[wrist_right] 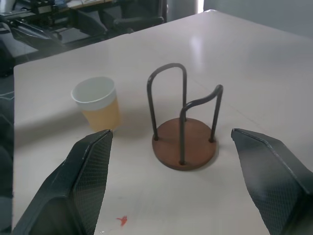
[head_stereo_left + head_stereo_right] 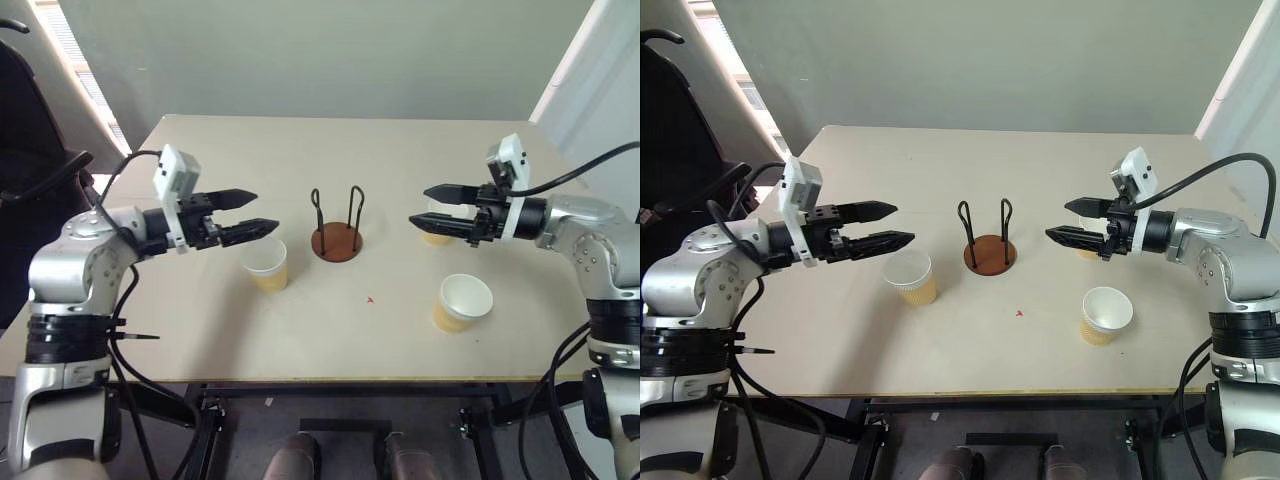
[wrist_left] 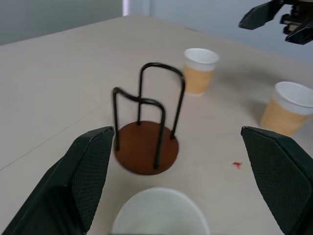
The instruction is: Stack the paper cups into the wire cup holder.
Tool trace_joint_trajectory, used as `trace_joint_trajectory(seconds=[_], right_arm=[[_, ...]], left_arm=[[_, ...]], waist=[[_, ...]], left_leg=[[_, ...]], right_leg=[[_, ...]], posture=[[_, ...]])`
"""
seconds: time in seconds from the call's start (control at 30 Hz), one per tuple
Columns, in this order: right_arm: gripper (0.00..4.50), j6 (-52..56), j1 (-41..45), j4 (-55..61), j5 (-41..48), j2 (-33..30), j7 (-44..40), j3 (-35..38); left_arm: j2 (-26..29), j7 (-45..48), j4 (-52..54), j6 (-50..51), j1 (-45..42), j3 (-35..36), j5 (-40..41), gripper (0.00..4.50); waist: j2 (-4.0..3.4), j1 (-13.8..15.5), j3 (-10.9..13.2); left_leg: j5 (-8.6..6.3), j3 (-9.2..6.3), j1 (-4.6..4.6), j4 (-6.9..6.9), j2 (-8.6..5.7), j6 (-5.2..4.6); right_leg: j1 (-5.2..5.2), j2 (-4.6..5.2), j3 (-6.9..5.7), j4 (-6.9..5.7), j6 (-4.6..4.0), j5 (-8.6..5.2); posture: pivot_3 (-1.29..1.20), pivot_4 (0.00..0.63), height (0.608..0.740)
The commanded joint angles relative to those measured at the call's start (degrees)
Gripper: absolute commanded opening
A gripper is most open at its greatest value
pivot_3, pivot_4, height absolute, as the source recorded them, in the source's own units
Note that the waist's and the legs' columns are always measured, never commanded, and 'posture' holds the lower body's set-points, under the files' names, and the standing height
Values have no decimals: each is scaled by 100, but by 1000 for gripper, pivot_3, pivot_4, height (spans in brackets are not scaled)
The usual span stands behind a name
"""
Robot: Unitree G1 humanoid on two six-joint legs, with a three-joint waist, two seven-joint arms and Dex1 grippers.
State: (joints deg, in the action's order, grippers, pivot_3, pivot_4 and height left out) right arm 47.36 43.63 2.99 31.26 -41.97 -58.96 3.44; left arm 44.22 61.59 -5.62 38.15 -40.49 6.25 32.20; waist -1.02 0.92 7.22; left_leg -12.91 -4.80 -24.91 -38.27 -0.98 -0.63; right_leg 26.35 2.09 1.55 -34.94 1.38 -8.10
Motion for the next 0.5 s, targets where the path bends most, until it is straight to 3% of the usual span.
trace_joint_trajectory(seconds=[0.03, 0.5], right_arm=[[4017, 250, -77, 537, 235, -123, 192, 247], [4017, 339, -303, 672, 315, -555, 382, 348]], left_arm=[[-157, -124, -260, -278, -367, -277, -364, 4500], [-1163, -322, -1546, -781, -1282, -933, -1185, 4500]], waist=[[0, 6, 0], [1, 18, 0]], left_leg=[[0, 0, 0, -3, 0, -1], [8, 2, -2, -7, -2, -9]], right_leg=[[-2, 1, 0, -1, 1, 0], [-7, 2, 2, 8, 56, 33]], posture=[[0, 150, 740], [0, 150, 740]])
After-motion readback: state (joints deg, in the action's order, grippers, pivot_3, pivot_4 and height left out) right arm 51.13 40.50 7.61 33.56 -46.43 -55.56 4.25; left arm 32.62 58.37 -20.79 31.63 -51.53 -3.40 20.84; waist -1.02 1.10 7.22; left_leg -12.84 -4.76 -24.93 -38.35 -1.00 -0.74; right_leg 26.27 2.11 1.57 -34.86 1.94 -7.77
